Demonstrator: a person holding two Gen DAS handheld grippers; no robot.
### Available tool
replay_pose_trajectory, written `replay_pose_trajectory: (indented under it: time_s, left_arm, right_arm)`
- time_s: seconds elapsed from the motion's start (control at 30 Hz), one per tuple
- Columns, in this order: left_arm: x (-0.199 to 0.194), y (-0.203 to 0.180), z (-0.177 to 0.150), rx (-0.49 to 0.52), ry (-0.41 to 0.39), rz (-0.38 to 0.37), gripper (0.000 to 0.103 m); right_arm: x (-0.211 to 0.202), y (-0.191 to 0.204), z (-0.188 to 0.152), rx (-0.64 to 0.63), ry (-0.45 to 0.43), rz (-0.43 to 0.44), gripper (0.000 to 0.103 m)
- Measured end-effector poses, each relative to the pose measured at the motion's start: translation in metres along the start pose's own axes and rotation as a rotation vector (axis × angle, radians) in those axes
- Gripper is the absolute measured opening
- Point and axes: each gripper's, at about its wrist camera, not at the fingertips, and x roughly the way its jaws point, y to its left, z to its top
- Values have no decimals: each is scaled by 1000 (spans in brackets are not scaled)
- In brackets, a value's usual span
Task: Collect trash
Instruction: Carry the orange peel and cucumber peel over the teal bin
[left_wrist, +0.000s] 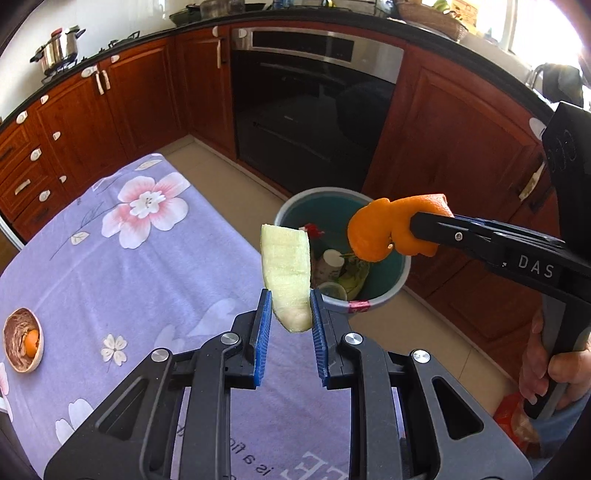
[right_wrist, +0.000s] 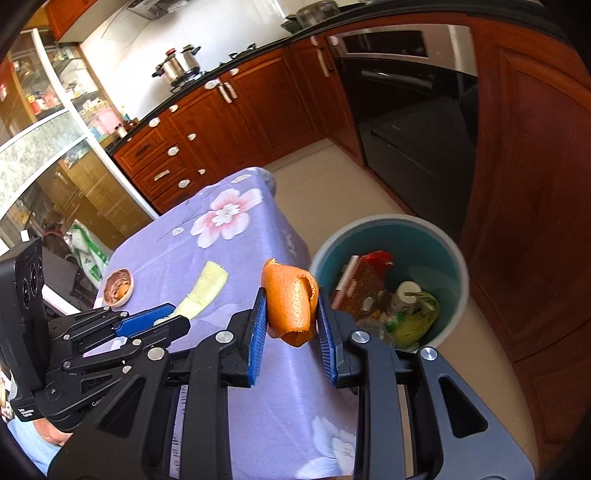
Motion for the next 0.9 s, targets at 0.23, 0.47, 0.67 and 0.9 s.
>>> replay_pose_trajectory:
  time_s: [0.23, 0.47, 0.67, 0.9]
  left_arm:
    - [30, -22, 15, 29, 38, -41, 22]
    - [63, -32, 28, 36, 74, -85, 22]
    - [84, -34, 33, 37, 98, -123, 22]
    - [105, -28, 36, 31, 126, -136, 22]
  right_arm:
    - [2, -48, 0, 62, 22, -65, 25]
    - [21, -77, -2, 96, 71, -105, 25]
    - [46, -96, -2, 116, 136, -146, 25]
    - [83, -112, -8, 151, 210, -177, 27]
